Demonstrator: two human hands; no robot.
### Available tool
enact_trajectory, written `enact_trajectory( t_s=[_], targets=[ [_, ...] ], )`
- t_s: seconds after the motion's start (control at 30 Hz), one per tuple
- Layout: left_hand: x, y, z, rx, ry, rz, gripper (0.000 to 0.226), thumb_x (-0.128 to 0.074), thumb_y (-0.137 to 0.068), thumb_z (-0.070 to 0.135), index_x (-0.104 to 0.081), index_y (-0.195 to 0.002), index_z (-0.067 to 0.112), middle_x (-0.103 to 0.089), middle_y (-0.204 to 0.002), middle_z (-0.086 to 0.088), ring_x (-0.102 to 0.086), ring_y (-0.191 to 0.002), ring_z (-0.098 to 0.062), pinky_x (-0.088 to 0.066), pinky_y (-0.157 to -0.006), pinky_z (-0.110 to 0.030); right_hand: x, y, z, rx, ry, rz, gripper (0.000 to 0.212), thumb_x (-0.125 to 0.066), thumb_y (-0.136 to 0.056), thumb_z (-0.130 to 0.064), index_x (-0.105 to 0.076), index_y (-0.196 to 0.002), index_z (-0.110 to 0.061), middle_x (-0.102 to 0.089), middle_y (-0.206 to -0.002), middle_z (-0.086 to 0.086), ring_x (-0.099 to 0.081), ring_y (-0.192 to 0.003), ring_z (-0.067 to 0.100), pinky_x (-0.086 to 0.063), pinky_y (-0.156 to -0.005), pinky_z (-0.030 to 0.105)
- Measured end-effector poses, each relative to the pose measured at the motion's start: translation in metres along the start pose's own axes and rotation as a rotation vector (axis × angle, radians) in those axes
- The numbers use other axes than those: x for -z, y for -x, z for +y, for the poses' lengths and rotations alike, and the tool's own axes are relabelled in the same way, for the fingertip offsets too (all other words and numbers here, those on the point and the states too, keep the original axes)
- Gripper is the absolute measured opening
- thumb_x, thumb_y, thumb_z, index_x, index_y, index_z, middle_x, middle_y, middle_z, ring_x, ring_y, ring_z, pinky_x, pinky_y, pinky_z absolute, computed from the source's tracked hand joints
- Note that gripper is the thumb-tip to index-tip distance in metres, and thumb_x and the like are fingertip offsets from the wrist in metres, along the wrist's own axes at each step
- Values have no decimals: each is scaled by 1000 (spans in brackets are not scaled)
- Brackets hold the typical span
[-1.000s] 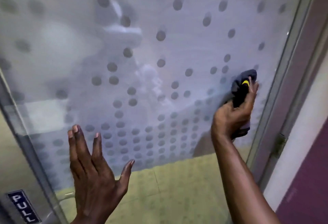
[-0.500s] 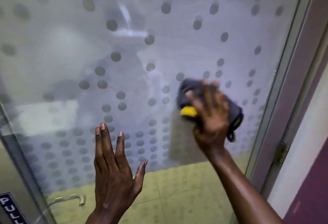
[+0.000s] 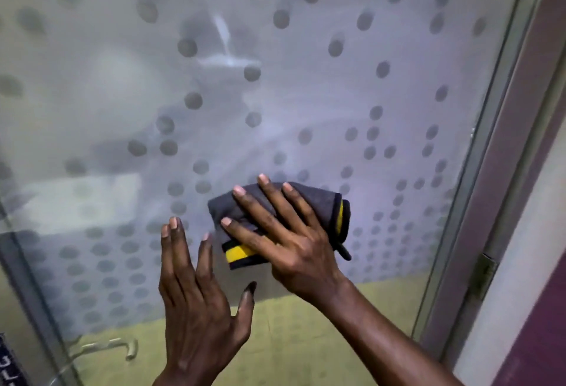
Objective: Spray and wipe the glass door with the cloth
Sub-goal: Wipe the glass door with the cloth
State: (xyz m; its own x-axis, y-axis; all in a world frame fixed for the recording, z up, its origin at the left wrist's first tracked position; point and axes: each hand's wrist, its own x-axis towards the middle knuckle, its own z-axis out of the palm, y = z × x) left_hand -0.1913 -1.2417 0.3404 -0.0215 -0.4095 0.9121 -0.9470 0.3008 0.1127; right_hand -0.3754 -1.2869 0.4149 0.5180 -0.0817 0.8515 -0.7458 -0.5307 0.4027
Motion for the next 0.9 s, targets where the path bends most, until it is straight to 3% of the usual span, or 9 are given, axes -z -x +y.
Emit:
enact_trajectory(
  t_s=[0.1, 0.2, 0.3, 0.47, 0.53, 0.6, 0.7, 0.8, 0.9],
  targets=[
    [-9, -1, 15, -57, 22, -2, 114, -84, -84, 48, -30, -170, -4, -12, -184, -35, -14, -173, -55, -18, -140, -54, 21, 16, 59, -220, 83, 130, 77, -47, -94, 11, -55, -161, -27, -41, -175, 12, -33, -166, 40, -34, -130, 62],
    [-17, -8, 21, -88, 10, -11, 117, -86, -83, 49, -28, -172, 0, -12, -184, -34, -14, -173, -53, -21, -138, -53, 47, 22, 121, -645, 22, 395, 80, -44, -80, 3, -61, -155, -18, -41, -174, 18, -33, -166, 38, -33, -130, 65],
    [-20, -11, 21, -74, 3, -7, 116, -85, -83, 49, -29, -172, 0, -12, -184, -34, -14, -173, -53, -20, -138, -50, 59, 21, 144, -1085, 2, 686, 78, -44, -82, 6, -61, -155, -18, -47, -171, 15, -43, -161, 32, -39, -129, 59],
    [-22, -12, 24, -78, -11, 6, 104, -75, -87, 49, -34, -168, -2, -16, -183, -35, -15, -174, -51, -23, -136, -48, 61, -22, 149, -1237, -114, 821, 67, -55, -92, 6, -58, -157, -12, -47, -171, 16, -39, -163, 32, -30, -136, 46],
    [-22, -13, 26, -69, -4, 18, 100, -71, -89, 50, -36, -166, -3, -18, -183, -36, -15, -174, -50, -14, -140, -44, 65, -49, 140, -1191, -101, 802, 68, -54, -91, 2, -59, -157, -16, -45, -172, 14, -39, -163, 33, -29, -137, 45],
    [-23, -13, 31, -60, 4, 22, 97, -69, -89, 49, -38, -165, -4, -19, -182, -36, -15, -174, -51, -18, -140, -47, 63, -71, 122, -1050, -86, 725, 74, -48, -83, 0, -62, -154, -16, -47, -171, 15, -39, -163, 37, -27, -136, 44],
    [-25, -13, 40, -44, 13, 44, 97, -69, -86, 48, -40, -163, -4, -21, -181, -37, -19, -172, -53, -31, -130, -60, 48, -80, 79, -592, -86, 400, 81, -47, -75, 0, -65, -152, -17, -46, -171, 18, -33, -165, 43, -25, -135, 61],
    [-27, -14, 49, -26, 39, 57, 97, -71, -82, 47, -43, -160, -4, -21, -182, -35, -19, -173, -51, -32, -129, -63, 31, -63, 54, -54, -3, 71, 69, -54, -93, 7, -62, -155, -23, -45, -172, 13, -27, -167, 42, -28, -132, 62],
    [-29, -15, 51, -5, 41, 64, 100, -71, -84, 50, -41, -163, -4, -19, -183, -34, -18, -173, -51, -33, -128, -62, 43, -61, 86, 49, 117, 89, 62, -59, -102, 3, -61, -156, -27, -48, -171, 11, -34, -165, 38, -33, -131, 55]
  ],
)
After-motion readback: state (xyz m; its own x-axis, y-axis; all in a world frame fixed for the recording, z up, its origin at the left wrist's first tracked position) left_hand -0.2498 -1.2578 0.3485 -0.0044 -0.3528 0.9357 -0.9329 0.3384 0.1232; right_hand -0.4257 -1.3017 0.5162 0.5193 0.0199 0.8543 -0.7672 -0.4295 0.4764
